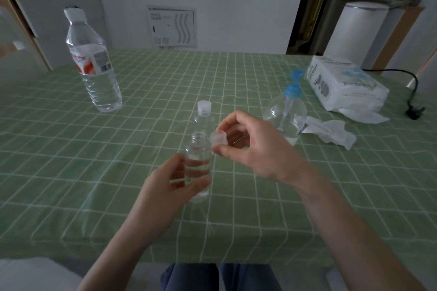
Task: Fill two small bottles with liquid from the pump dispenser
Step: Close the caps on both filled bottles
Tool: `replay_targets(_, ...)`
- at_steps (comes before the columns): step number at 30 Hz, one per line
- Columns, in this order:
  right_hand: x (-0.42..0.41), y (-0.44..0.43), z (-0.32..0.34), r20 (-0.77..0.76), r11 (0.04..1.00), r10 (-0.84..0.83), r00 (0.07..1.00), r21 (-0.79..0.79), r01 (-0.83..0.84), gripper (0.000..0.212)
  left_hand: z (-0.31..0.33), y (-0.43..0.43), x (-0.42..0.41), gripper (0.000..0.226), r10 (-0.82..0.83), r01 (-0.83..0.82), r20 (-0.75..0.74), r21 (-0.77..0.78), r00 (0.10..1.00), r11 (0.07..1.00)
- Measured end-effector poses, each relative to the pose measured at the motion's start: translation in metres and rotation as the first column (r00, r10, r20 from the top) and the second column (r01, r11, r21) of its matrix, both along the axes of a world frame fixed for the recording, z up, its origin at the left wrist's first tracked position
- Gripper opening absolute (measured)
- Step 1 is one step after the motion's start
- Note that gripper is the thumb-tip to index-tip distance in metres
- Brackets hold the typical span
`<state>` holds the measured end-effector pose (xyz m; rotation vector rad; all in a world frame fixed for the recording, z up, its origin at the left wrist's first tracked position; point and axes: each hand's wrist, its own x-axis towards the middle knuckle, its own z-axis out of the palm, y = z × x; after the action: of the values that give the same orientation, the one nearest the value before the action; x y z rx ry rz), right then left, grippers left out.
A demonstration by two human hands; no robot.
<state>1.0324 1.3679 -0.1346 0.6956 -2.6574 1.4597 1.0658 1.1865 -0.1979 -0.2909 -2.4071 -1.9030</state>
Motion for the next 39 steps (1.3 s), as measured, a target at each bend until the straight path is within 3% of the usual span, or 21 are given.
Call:
replay_targets(8,0.002,0.002,0.008,-0.010,0.997,0.080,0.997,-0.023,-0.080,0.035,0.002,0.001,0.001,0.039,-0.006,0.007,0.017,-0.067,1.000,0.998)
replay_targets(16,0.001,0.003,0.018,-0.002,0.986,0.118,0.993,-0.115,-0.117,0.024,0.008,0.003,0.002,0.045,-0.033,0.037,0.041,-0.107,0.999,0.994)
replay_targets(27,-0.005,0.002,0.028,-0.008,0.988,0.147,0.989,0.042,-0.146,0.032,0.018,0.004,0.004,0.038,-0.074,0.081,0.068,-0.095,0.995,0.992)
replay_targets(31,-0.007,-0.001,0.029,-0.055,0.991,0.084,0.995,0.113,-0.077,0.024,0.016,0.007,0.006,0.039,-0.064,0.070,0.064,-0.085,0.996,0.994)
replay_targets(34,-0.010,-0.005,0.026,-0.106,0.986,0.019,0.994,0.168,-0.001,0.032,0.015,0.009,0.005,0.043,-0.057,0.062,0.069,-0.070,0.996,0.996)
replay_targets(39,-0.008,0.002,0.021,0.008,0.989,0.119,0.993,0.087,-0.119,0.048,0.015,0.008,0.005,0.038,-0.069,0.072,0.074,-0.046,0.995,0.996)
